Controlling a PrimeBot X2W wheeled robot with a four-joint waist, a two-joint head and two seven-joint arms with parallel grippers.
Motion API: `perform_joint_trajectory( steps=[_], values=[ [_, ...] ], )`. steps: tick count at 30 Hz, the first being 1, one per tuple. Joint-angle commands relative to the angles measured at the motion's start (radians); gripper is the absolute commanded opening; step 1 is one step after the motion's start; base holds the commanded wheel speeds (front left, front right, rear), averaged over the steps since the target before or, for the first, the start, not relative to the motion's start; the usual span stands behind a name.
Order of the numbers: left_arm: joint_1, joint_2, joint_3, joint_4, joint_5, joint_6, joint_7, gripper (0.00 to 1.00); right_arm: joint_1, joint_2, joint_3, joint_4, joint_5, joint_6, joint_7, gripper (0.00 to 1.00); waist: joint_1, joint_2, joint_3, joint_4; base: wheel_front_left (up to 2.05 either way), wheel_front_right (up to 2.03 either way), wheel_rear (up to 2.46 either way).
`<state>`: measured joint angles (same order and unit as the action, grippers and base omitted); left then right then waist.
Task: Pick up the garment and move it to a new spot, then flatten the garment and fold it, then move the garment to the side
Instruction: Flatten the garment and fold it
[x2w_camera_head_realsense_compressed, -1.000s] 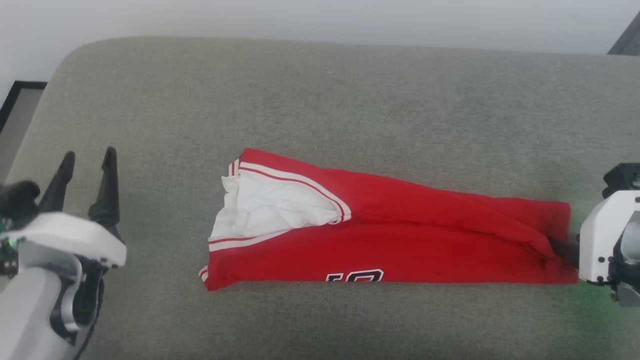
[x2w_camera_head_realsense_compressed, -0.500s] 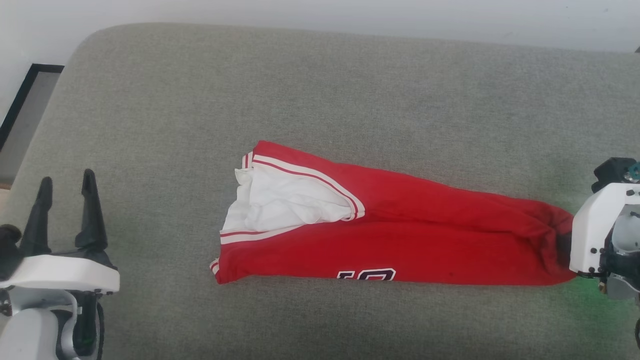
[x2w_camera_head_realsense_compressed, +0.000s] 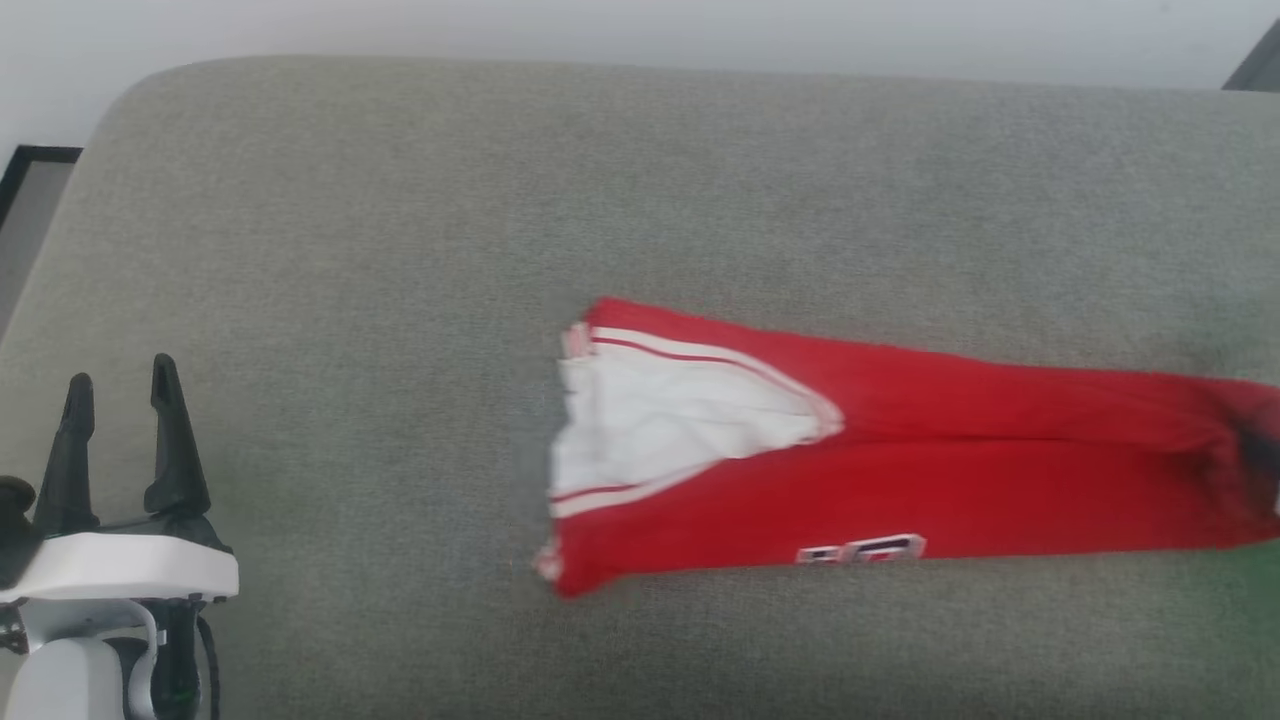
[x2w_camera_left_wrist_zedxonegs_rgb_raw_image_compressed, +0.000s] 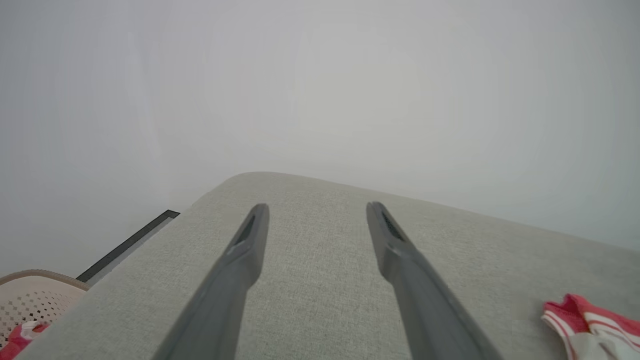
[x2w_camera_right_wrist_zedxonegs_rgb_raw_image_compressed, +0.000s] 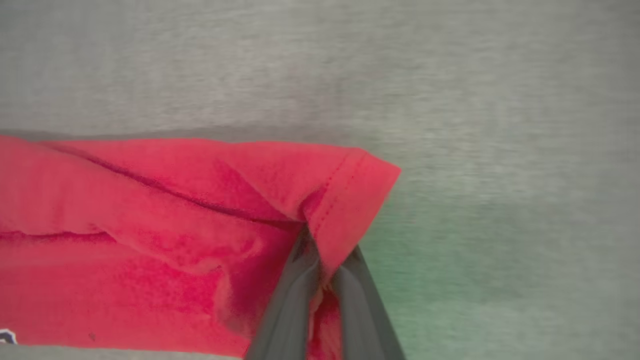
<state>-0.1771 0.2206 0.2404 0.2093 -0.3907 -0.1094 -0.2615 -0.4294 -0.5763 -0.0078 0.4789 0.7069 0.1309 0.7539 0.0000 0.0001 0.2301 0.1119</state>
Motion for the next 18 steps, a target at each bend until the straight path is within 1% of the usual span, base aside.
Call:
perform_joint_trajectory(
  steps=[1,7,11,14,18],
  values=[
    [-0.009,-0.010,0.010,-0.001,0.015,-0.009,-0.004,1.00,-0.013,-0.028,-0.026,0.021,-0.024,0.000,-0.024,0.00,0.0000,-0.0001,0.004,-0.010,0.00,0.00,0.00],
    [-0.023,-0.025,0.024,0.004,0.039,-0.018,-0.004,1.00,-0.032,-0.062,-0.067,0.078,-0.070,0.000,-0.043,0.00,0.0000,-0.0001,0.005,-0.027,0.00,0.00,0.00],
    [-0.023,-0.028,0.033,-0.001,0.053,-0.020,-0.004,1.00,-0.049,-0.062,-0.066,0.086,-0.085,0.000,-0.037,0.00,0.0000,-0.0001,0.002,-0.041,0.00,0.00,0.00],
    [-0.020,-0.029,0.032,-0.007,0.055,-0.021,-0.004,1.00,-0.050,-0.051,-0.045,0.051,-0.066,0.000,-0.028,0.00,0.0000,-0.0001,-0.003,-0.050,0.00,0.00,0.00],
    [-0.007,-0.027,0.023,-0.009,0.048,-0.022,-0.004,1.00,-0.037,-0.011,-0.020,-0.059,0.001,0.000,-0.001,0.00,0.0000,-0.0001,-0.014,-0.058,0.00,0.00,0.00]
  ],
)
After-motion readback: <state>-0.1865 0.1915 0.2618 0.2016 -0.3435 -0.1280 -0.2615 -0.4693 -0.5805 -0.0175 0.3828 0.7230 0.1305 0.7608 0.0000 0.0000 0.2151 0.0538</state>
